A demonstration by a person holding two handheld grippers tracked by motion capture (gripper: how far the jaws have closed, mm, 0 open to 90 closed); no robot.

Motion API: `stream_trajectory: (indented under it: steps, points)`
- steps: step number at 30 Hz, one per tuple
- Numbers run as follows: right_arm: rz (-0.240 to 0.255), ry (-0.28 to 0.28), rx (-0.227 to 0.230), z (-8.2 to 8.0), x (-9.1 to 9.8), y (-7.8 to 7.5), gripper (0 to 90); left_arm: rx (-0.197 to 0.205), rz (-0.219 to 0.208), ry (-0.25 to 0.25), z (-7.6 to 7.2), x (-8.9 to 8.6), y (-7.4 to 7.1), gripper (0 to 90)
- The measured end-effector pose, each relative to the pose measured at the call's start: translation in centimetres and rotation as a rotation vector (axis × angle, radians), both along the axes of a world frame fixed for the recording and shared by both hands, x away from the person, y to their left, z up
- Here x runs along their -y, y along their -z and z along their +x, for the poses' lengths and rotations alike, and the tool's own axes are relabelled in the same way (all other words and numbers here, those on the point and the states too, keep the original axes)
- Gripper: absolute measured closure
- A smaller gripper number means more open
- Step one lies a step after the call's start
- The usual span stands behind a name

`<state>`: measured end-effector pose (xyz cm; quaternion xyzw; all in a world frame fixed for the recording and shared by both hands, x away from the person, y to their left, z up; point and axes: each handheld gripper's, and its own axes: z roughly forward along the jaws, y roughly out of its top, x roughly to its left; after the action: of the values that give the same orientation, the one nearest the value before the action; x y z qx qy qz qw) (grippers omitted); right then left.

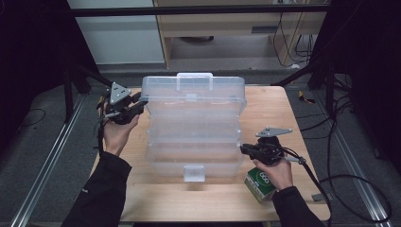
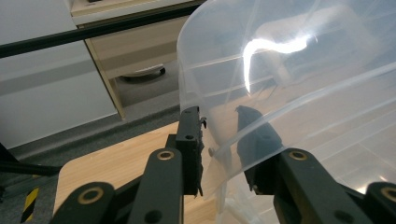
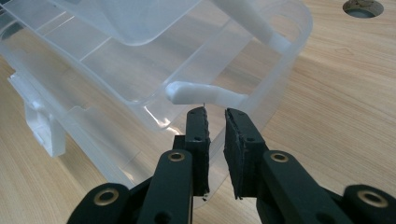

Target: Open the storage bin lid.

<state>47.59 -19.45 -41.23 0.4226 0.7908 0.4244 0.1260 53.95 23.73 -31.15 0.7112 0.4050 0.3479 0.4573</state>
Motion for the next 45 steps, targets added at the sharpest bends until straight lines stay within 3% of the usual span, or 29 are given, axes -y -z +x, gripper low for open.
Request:
stream_trajectory:
  steps: [26,45]
  points:
    - [-0.008,0.015,-0.004,0.1,-0.2,0.1,76.8,-0.018,-0.003,-0.053,3.0,0.6,-0.9,75.5]
    - [-0.036,0.023,-0.012,0.1,-0.6,0.1,73.2,-0.035,-0.051,-0.073,5.0,0.8,-1.1,77.2]
